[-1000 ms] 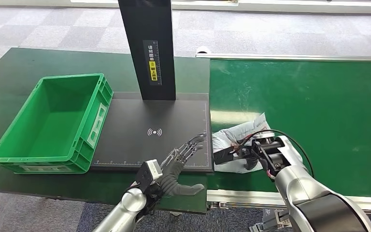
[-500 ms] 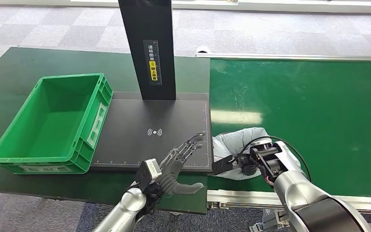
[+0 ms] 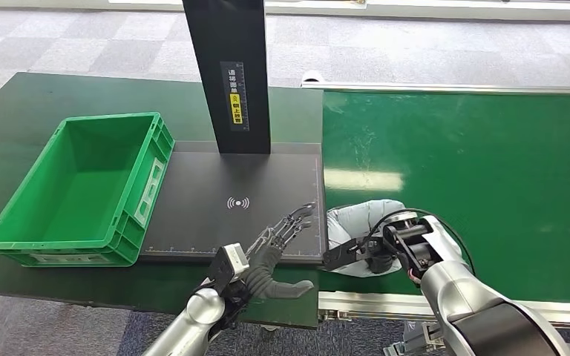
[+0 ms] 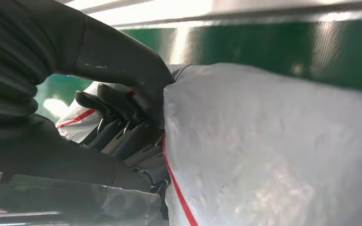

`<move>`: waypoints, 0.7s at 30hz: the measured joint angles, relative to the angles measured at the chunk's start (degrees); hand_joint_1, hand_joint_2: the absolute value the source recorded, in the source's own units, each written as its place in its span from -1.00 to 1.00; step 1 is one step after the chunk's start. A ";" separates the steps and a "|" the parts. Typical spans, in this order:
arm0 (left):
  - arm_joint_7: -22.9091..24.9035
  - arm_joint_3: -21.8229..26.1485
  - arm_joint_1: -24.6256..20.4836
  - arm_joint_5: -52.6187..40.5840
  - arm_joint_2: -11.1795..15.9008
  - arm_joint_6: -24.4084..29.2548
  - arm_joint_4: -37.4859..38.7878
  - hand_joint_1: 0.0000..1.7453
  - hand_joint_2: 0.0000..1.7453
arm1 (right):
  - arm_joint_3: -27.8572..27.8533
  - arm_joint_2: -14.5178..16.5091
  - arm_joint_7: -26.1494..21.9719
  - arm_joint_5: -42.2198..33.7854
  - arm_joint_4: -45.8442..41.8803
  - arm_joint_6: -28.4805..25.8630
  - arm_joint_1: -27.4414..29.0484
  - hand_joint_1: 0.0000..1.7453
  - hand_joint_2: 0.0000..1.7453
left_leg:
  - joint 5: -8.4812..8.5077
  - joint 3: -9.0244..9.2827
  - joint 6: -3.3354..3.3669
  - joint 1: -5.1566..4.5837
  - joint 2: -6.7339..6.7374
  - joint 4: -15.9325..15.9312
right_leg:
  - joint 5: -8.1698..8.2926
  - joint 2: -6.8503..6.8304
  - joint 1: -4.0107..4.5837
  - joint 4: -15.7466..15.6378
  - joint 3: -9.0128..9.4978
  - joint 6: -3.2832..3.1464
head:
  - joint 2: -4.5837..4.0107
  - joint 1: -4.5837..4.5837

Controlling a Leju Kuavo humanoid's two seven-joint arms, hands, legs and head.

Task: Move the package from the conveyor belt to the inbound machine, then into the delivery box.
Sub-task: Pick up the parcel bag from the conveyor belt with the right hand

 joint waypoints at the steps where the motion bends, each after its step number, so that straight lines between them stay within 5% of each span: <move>1: -0.01 -0.02 -0.09 -0.02 0.00 -0.09 0.02 -1.00 1.00 | -0.06 0.00 -1.09 -0.79 0.00 0.47 -0.07 1.00 1.00 | 0.00 -0.01 0.00 0.00 0.01 0.00 | 0.00 0.00 0.00 0.00 0.00 0.00 | 0.00 0.01; 6: 0.01 0.03 -0.28 0.14 0.32 -0.10 -0.15 -1.00 1.00 | -1.58 -0.06 -6.23 -5.97 0.00 -0.38 -0.92 1.00 1.00 | 0.00 -0.12 0.00 0.01 0.04 0.00 | 0.02 0.03 0.00 0.01 -0.05 0.01 | 0.00 0.02; 9: 0.39 0.37 0.51 0.46 1.21 0.53 -1.57 -1.00 1.00 | -3.86 -0.11 -9.90 -10.65 -0.16 -5.43 -1.93 1.00 1.00 | 0.00 -0.30 -0.01 0.01 0.17 -0.02 | 0.06 0.16 0.01 0.06 -0.22 0.01 | 0.00 0.00; 17: 1.33 4.28 9.11 -1.74 3.91 2.11 -10.76 -1.00 1.00 | -8.71 -0.02 -8.76 -19.46 -5.25 -42.25 -5.40 1.00 1.00 | 0.09 -0.87 -0.06 0.05 0.07 0.01 | 0.09 0.12 0.03 0.24 -0.96 -0.02 | 0.00 -0.01; 21: 1.30 5.40 10.42 -2.47 4.34 1.81 -12.73 -1.00 1.00 | -11.39 -0.51 -6.67 -23.06 -10.49 -55.61 -5.02 1.00 1.00 | 0.08 -1.02 -0.06 0.06 0.07 0.01 | 0.08 0.10 0.02 0.23 -1.08 -0.02 | 0.00 0.00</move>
